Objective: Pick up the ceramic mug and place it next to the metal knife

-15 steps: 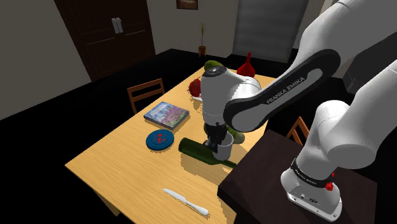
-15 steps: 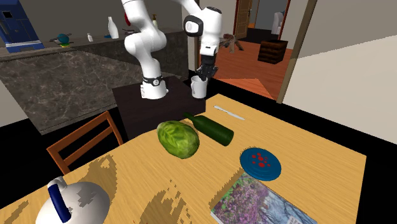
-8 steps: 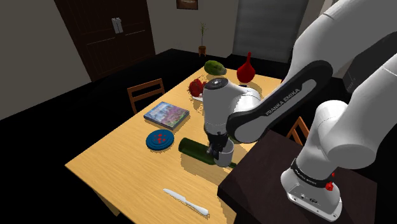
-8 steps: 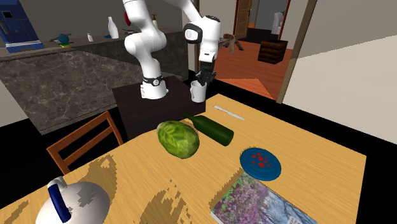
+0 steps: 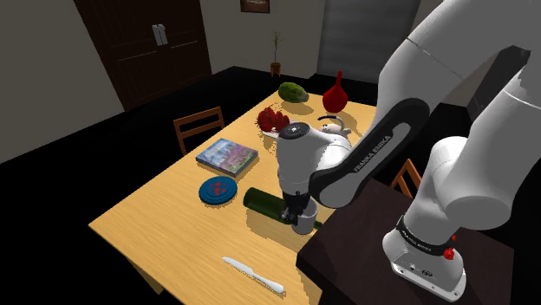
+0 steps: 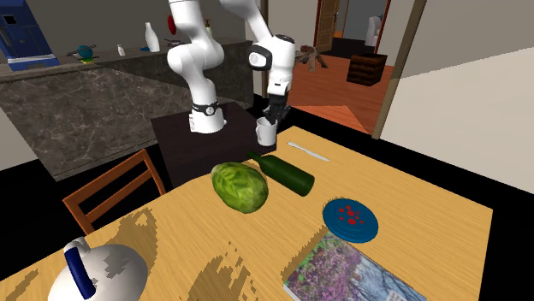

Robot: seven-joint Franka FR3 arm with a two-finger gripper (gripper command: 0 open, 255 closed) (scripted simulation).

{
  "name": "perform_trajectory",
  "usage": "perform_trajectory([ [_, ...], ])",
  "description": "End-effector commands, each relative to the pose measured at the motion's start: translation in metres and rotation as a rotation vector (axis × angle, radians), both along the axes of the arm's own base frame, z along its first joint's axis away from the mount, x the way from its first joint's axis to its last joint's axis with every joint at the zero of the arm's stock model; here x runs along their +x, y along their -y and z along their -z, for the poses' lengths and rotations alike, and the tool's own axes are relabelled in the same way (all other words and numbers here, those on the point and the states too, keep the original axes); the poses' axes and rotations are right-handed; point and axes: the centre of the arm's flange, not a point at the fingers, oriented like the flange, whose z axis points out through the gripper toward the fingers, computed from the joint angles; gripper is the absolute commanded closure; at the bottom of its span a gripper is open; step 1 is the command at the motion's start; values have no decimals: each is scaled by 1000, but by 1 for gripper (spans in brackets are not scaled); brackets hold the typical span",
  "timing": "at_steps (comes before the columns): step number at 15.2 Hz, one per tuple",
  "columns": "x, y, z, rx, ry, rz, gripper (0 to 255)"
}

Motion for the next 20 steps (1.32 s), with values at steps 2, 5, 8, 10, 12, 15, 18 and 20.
perform_trajectory([
  [2,2,-1,16,1,1,0,255],
  [5,2,-1,32,1,1,0,255],
  [8,2,-1,48,1,1,0,255],
  [10,2,-1,58,1,1,0,255],
  [12,2,-1,69,1,1,0,255],
  [15,2,-1,85,1,1,0,255],
  [18,2,-1,89,1,1,0,255],
  [20,2,-1,89,1,1,0,255],
])
